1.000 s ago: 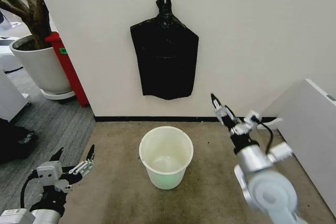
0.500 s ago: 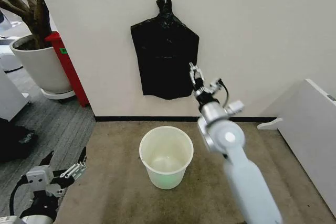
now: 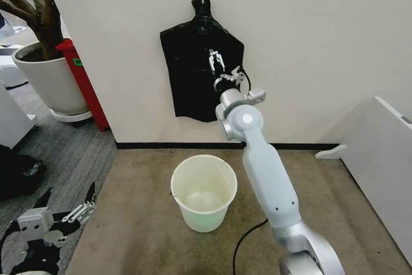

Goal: Place the garbage bag over the trash bin.

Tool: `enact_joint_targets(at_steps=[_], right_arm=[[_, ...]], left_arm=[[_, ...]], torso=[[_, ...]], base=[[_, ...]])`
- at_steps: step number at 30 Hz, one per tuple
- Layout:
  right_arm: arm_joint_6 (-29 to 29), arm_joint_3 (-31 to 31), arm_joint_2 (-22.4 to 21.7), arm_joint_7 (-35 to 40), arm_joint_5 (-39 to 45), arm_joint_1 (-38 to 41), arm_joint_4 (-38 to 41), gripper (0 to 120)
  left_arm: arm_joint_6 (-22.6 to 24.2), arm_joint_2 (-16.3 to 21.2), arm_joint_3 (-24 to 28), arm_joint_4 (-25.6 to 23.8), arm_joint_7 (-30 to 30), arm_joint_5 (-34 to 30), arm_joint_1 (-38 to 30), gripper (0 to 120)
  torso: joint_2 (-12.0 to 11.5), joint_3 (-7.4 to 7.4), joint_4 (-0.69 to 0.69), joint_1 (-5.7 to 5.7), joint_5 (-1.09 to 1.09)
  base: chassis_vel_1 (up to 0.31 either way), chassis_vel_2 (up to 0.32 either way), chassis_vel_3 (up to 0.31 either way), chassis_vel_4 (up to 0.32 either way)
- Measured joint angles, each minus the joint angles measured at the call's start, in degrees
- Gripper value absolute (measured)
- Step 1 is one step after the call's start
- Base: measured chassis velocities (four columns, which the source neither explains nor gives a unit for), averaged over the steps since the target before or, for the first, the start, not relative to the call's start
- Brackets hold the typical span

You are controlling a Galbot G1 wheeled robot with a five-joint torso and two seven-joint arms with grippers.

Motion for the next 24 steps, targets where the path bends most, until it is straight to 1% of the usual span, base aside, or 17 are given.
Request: enact_joint_targets(at_steps=[12, 24], right_arm=[[-0.9, -0.3, 0.0, -0.6, 0.5, 11.4, -8.9, 100], [-1.2, -1.2, 0.3, -1.7, 0.0, 16.3, -15.1, 100]], left_arm=[[-1.0, -0.5, -0.5, 0.0, 0.4, 0.5, 0.4, 100], [-2.1, -1.7, 0.1, 0.0, 1.4, 1.3, 0.5, 100]], torso=[[0.0, -0.01, 0.0, 0.0, 0.0], [0.0, 0.0, 0.0, 0.0, 0.01]], base=[[0.0, 0.0, 0.0, 0.0], [0.0, 0.0, 0.0, 0.0]])
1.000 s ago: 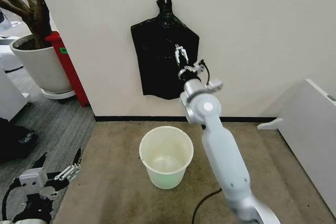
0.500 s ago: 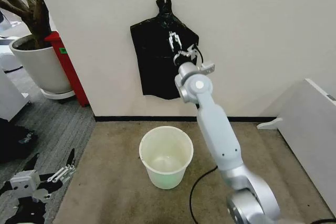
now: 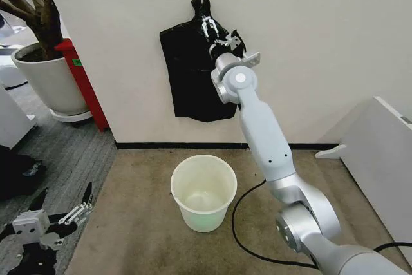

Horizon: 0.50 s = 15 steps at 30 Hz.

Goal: Place the garbage bag over the trash bin.

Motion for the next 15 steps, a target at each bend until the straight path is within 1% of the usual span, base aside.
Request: enact_joint_targets(at_steps=[9, 11, 12, 15], right_arm=[[0.0, 0.5, -0.1, -1.0, -0.5, 1.7, -2.9, 100], [0.3, 0.4, -0.1, -1.1, -0.8, 2.1, -3.4, 93], [0.3, 0.4, -0.1, -1.1, -0.8, 2.1, -3.4, 93], [0.7, 0.4, -0.2, -1.3, -1.1, 2.3, -4.1, 81]], left_arm=[[-0.1, -0.1, 0.0, 0.0, 0.0, 0.0, 0.0, 100], [-0.1, -0.1, 0.0, 0.0, 0.1, 0.1, 0.0, 100], [-0.1, -0.1, 0.0, 0.0, 0.1, 0.1, 0.0, 100], [-0.1, -0.2, 0.0, 0.0, 0.1, 0.1, 0.0, 100]], torso=[[0.0, 0.0, 0.0, 0.0, 0.0], [0.0, 0.0, 0.0, 0.0, 0.0], [0.0, 0.0, 0.0, 0.0, 0.0], [0.0, 0.0, 0.0, 0.0, 0.0]], base=[[0.0, 0.0, 0.0, 0.0], [0.0, 0.0, 0.0, 0.0], [0.0, 0.0, 0.0, 0.0], [0.0, 0.0, 0.0, 0.0]])
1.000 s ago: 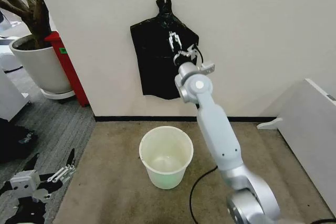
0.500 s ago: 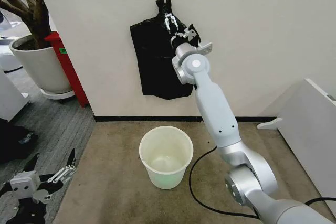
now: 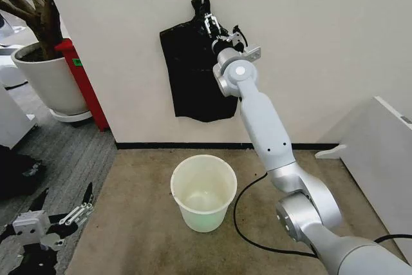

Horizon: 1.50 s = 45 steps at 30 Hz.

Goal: Place the garbage bag over the trash bin.

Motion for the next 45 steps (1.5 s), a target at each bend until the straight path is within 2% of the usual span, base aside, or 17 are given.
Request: enact_joint_targets(at_steps=[5, 9, 10, 16, 17, 21, 23, 33, 39, 45], right_arm=[[0.2, -0.2, 0.0, 0.1, 0.1, 0.1, -0.1, 66], [0.3, -0.5, 0.0, 1.9, 0.9, 0.1, 0.5, 46], [0.3, -0.5, 0.0, 1.9, 0.9, 0.1, 0.5, 46], [0.3, -1.0, -0.1, 6.0, 3.0, 0.6, 2.0, 22], [0.3, -1.0, -0.1, 6.0, 3.0, 0.6, 2.0, 22], [0.6, -0.7, -0.1, 9.5, 5.4, 1.1, 2.8, 4], [0.8, -0.4, -0.1, 10.9, 6.7, 1.4, 3.3, 0], [0.9, -0.5, -0.1, 18.8, 9.7, 2.5, 5.5, 0], [0.8, -1.8, -0.1, 29.6, 10.9, 2.0, 7.7, 0], [1.3, -4.0, -0.1, 34.8, 11.6, -0.3, 10.9, 0]], left_arm=[[0.0, 0.0, 0.0, 0.0, 0.0, 0.0, 0.0, 100], [0.0, -0.1, 0.1, 0.0, 0.0, 0.0, 0.0, 100], [0.0, -0.1, 0.1, 0.0, 0.0, 0.0, 0.0, 100], [0.0, -0.2, 0.1, 0.0, 0.0, 0.1, -0.1, 100], [0.0, -0.2, 0.1, 0.0, 0.0, 0.1, -0.1, 100], [0.0, -0.2, 0.2, 0.0, 0.0, 0.1, -0.1, 100], [0.0, -0.4, 0.5, 0.0, 0.0, 0.2, -0.2, 100], [0.2, -1.5, 2.5, 0.0, 0.1, 1.3, -1.1, 100], [0.2, -1.7, 2.8, 0.0, 0.1, 1.5, -1.2, 100], [0.2, -1.8, 3.1, 0.0, 0.2, 1.6, -1.2, 100]], torso=[[0.0, 0.0, 0.0, 0.0, 0.0], [0.0, 0.0, 0.0, 0.0, 0.0], [0.0, 0.0, 0.0, 0.0, 0.0], [0.0, 0.0, 0.0, 0.0, 0.0], [0.0, 0.0, 0.0, 0.0, 0.0], [0.0, 0.0, 0.01, 0.0, 0.0], [0.0, 0.0, 0.0, 0.0, 0.0], [0.0, 0.0, 0.0, 0.0, 0.0], [0.0, -0.01, 0.0, 0.0, 0.0], [0.0, -0.01, 0.0, 0.0, 0.0]], base=[[0.0, 0.0, 0.0, 0.0], [0.0, 0.0, 0.0, 0.0], [0.0, 0.0, 0.0, 0.0], [0.0, 0.0, 0.0, 0.0], [0.0, 0.0, 0.0, 0.0], [0.0, 0.0, 0.0, 0.0], [0.0, 0.0, 0.0, 0.0], [0.0, 0.0, 0.0, 0.0], [0.0, 0.0, 0.0, 0.0], [0.0, 0.0, 0.0, 0.0]])
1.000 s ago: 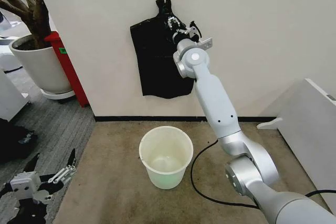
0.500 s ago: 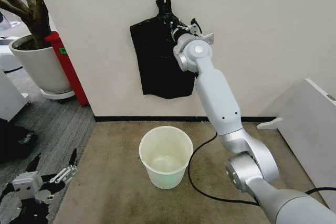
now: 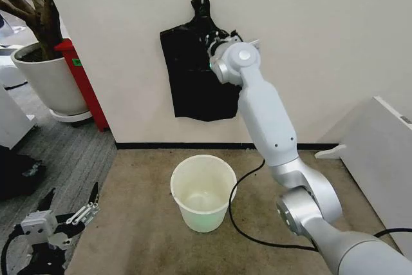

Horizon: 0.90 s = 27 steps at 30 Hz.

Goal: Place the garbage bag over the trash bin.

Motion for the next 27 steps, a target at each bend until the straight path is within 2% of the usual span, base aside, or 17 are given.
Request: enact_joint_targets(at_steps=[7, 11, 16, 19, 23, 26, 27], right_arm=[[0.5, -2.1, 0.0, 1.7, 0.8, -3.7, 5.1, 0], [0.0, -2.7, 0.0, -2.1, -0.7, -4.4, 7.4, 0], [-0.6, -3.2, 0.0, -12.7, -7.3, -3.3, 6.0, 1], [-0.6, -2.5, 0.0, -13.1, -7.8, -2.1, 4.4, 4], [-0.2, -0.4, 0.0, -12.7, -9.1, 0.3, 0.7, 15], [0.2, 1.2, 0.0, -12.4, -10.0, 1.8, -2.4, 27], [0.2, 1.2, 0.0, -12.4, -10.0, 1.8, -2.4, 27]], left_arm=[[0.0, -0.4, 1.0, 0.0, 0.2, 0.6, -0.1, 100], [-0.1, -0.4, 1.0, 0.0, 0.2, 0.7, -0.1, 100], [-0.1, -0.5, 1.1, 0.0, 0.2, 0.7, -0.1, 100], [-0.1, -0.5, 1.2, 0.0, 0.2, 0.7, -0.1, 100], [-0.1, -0.5, 1.2, 0.0, 0.2, 0.7, -0.1, 100], [-0.1, -0.5, 1.2, 0.0, 0.2, 0.7, -0.1, 100], [-0.1, -0.5, 1.2, 0.0, 0.2, 0.7, -0.1, 100]], torso=[[0.0, 0.01, 0.01, 0.0, 0.0], [0.0, 0.0, 0.0, 0.0, 0.0], [0.0, 0.0, 0.01, 0.0, 0.0], [0.0, 0.0, 0.01, 0.0, 0.0], [0.0, 0.0, 0.0, 0.0, 0.01], [0.0, 0.0, 0.0, 0.0, 0.0], [0.0, 0.0, 0.0, 0.0, 0.0]], base=[[0.0, 0.0, 0.0, 0.0], [0.0, 0.0, 0.0, 0.0], [0.0, 0.0, 0.0, 0.0], [0.0, 0.0, 0.0, 0.0], [0.0, 0.0, 0.0, 0.0], [0.0, 0.0, 0.0, 0.0], [0.0, 0.0, 0.0, 0.0]])
